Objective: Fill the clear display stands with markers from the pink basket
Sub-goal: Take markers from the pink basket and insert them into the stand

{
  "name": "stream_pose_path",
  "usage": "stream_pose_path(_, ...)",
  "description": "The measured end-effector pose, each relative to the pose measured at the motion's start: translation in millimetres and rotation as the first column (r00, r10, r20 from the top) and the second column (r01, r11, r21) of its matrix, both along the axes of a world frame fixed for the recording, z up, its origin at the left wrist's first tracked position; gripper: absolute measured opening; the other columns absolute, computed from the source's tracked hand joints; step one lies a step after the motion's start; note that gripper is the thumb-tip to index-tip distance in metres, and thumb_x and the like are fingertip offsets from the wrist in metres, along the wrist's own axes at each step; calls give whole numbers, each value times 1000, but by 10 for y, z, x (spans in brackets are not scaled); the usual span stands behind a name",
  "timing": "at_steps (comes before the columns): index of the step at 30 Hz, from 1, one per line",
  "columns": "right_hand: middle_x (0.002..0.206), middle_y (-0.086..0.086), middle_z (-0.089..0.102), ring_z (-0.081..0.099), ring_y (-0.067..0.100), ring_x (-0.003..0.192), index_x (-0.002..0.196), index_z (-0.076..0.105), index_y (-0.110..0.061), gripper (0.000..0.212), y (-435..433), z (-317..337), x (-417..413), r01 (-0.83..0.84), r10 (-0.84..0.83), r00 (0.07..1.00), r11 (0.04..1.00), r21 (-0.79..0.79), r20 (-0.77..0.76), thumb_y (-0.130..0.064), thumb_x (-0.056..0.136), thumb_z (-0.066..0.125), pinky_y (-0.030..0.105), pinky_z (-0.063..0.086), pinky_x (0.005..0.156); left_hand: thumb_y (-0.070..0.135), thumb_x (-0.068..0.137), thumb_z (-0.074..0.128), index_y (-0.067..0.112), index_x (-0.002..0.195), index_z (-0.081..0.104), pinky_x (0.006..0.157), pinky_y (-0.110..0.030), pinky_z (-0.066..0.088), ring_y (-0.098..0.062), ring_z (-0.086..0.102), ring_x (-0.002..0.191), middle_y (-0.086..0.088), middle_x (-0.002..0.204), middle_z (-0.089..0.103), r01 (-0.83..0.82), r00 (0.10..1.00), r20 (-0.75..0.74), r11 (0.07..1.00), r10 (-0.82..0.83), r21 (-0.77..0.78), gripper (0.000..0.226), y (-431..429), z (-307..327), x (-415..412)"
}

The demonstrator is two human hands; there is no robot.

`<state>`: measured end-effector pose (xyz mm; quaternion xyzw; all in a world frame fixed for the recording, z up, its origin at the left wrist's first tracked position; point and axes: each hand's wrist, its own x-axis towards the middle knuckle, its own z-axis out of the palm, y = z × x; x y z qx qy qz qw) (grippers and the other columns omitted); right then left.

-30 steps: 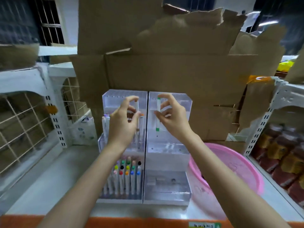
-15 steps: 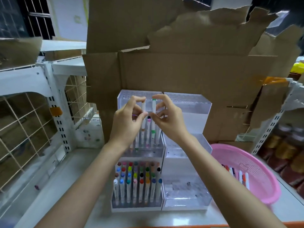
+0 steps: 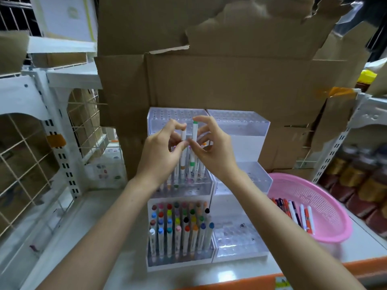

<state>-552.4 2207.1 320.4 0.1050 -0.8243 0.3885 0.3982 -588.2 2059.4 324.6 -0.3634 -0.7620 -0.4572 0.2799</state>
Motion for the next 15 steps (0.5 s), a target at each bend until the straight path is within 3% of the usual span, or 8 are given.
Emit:
stream_pose_path(4, 79, 0, 55, 57, 15, 67, 118, 55, -14, 41, -45, -56, 3, 22, -21, 1000, 999, 36, -20, -3, 82, 72, 15, 44, 54, 13, 83, 72, 15, 111, 59, 66, -3, 43, -5, 62, 71, 3, 78, 66, -12, 1000, 15, 1000, 12, -5, 31, -33, -17, -11)
stream_pose_path(15, 85, 4, 59, 59, 10, 79, 122, 54, -8, 43, -51, -253, 24, 99, -86, 987, 991, 91, -139, -2, 83, 70, 8, 45, 64, 13, 82, 73, 16, 107, 60, 64, -9, 42, -8, 63, 71, 1, 76, 66, -19, 1000, 13, 1000, 19, -18, 28, -16, -105, -13)
